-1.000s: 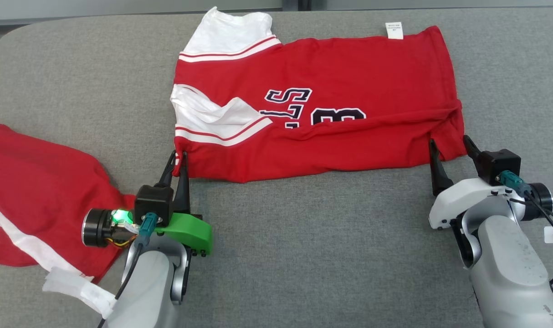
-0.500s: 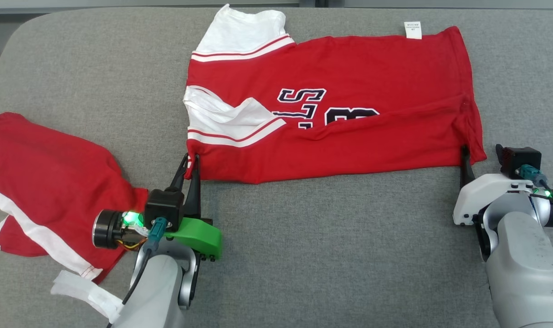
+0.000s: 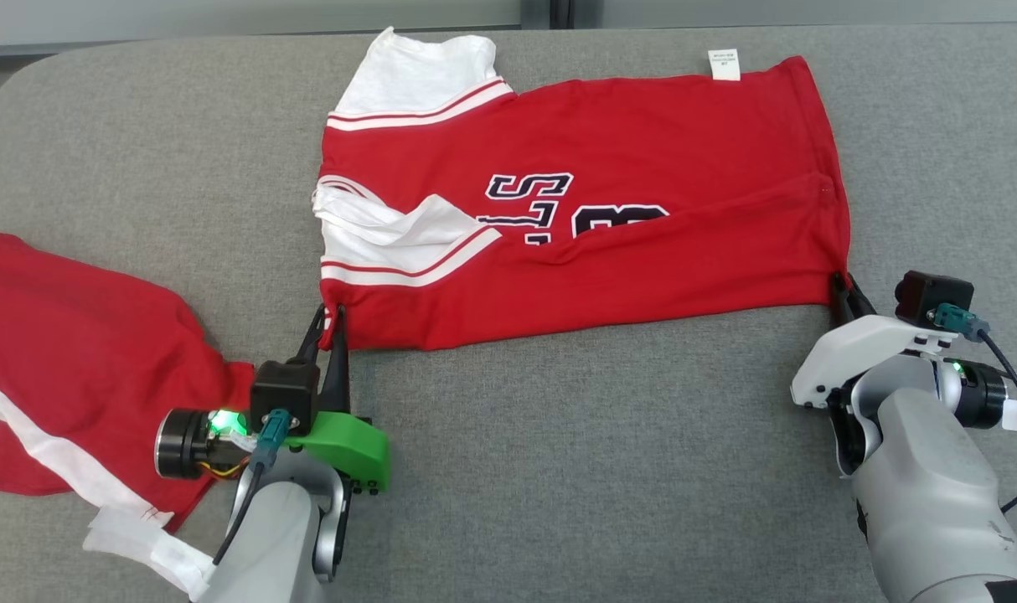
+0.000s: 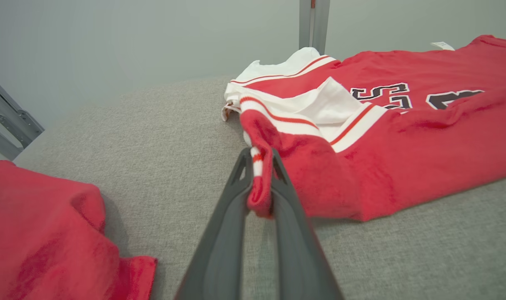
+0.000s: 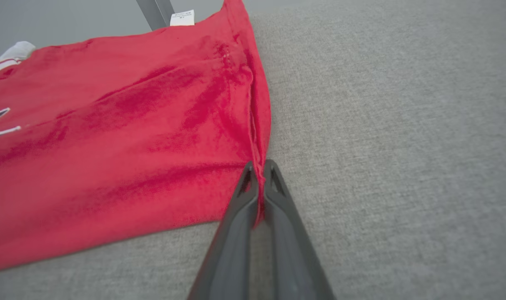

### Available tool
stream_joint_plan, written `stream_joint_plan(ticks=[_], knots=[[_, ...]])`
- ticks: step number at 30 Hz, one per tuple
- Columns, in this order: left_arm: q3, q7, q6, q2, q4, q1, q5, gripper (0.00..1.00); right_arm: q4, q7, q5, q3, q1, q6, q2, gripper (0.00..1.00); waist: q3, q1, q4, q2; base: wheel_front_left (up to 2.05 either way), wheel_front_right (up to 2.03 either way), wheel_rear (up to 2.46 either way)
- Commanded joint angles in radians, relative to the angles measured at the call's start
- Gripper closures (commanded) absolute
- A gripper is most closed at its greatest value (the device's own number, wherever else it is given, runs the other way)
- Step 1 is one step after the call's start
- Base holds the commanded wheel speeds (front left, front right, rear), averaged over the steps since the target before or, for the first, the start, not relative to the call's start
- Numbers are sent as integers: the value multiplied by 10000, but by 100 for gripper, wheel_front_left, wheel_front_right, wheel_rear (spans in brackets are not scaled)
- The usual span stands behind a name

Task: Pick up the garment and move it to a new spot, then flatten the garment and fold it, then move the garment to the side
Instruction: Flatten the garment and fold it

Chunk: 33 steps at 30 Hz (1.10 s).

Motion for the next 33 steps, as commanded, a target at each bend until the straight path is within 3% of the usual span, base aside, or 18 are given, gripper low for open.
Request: stream_joint_plan(ticks=[1, 11, 20, 26, 30, 31, 32, 33], knots=[[103, -2, 7, 118, 89, 185, -32, 100, 12, -30, 289, 142, 273, -16, -30, 100, -200, 0, -116, 0, 0, 0, 0], [452, -2, -150, 265, 295, 781, -205, 100, -1094, 297, 2717, 1672, 1432, -16, -634, 100, -1098, 0, -399, 0, 0, 0, 0], [127, 202, -791, 575, 204, 1719, -356, 100, -3829, 2407, 5173, 2544, 3566, -16, -1526, 100, -1596, 0, -517, 0, 0, 0, 0], [-162, 747, -1029, 895, -250, 2221, -256, 100, -5660, 3598, 5621, 2379, 5114, -16, -1757, 100, -1765, 0, -458, 0, 0, 0, 0], [-306, 1103, -1096, 946, -513, 2462, -319, 100, -6430, 4314, 5505, 2023, 5782, -16, -1556, 100, -1813, 0, -430, 0, 0, 0, 0], [-328, 1187, -1095, 954, -533, 2494, -339, 72, -6545, 4455, 5447, 1920, 5870, -16, -1498, 100, -1820, 0, -424, 0, 0, 0, 0], [-350, 1266, -1070, 961, -574, 2502, -343, 46, -6715, 4562, 5328, 1768, 5924, -17, -1440, 71, -1823, 0, -416, 0, 0, 0, 0], [-354, 1291, -1018, 962, -608, 2490, -333, 3, -6837, 4645, 5253, 1656, 5966, -15, -1371, 0, -1820, 0, -410, 0, 0, 0, 0]])
